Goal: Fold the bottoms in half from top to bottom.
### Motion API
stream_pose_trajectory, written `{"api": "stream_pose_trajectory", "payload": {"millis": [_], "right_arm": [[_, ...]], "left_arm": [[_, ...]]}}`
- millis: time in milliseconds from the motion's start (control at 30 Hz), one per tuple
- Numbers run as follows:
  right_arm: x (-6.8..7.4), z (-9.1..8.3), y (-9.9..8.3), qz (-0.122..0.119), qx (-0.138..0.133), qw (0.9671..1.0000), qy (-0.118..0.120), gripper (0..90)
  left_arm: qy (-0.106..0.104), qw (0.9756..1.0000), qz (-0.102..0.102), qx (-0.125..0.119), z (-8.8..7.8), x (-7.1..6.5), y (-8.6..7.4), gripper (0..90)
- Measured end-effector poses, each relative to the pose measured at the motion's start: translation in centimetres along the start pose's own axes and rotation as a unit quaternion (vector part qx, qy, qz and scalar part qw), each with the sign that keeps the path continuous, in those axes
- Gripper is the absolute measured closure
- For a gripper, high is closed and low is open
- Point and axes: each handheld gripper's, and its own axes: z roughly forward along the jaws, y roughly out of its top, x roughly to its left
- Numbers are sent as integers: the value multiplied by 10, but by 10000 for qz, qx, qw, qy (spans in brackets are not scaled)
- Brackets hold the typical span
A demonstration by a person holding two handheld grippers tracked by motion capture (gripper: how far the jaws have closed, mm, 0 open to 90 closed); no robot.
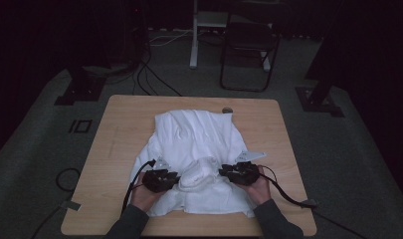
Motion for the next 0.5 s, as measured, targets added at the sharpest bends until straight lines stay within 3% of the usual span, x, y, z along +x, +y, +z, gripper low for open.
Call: {"api": "stream_pose_trajectory", "payload": {"millis": [67,100,233,300,333,400,433,467,500], "right_arm": [[-2,-2,2,25,-28,9999,-144,706],[-9,-2,6,267,-149,9992,-257,715],[-15,1,16,426,-320,9980,-329,715],[-16,5,20,488,-344,9978,-276,717],[-12,6,22,460,-379,9982,-15,709],[-4,5,20,289,-318,9989,167,692],[-4,5,20,289,-318,9989,167,692],[4,-1,16,101,-295,9989,350,661],[8,-4,14,68,-353,9987,372,646]], "left_arm": [[-14,9999,-106,-57,0,3,1,705],[86,9992,-337,-191,2,10,10,700],[94,9989,-343,-301,9,9,19,679],[-31,9994,-257,-233,14,5,22,679],[-204,9997,-63,-136,18,-4,20,679],[-360,9991,210,39,18,-13,15,679],[-360,9991,210,39,18,-13,15,674],[-482,9977,450,142,16,-19,8,669],[-482,9977,450,142,16,-19,8,664]]}}
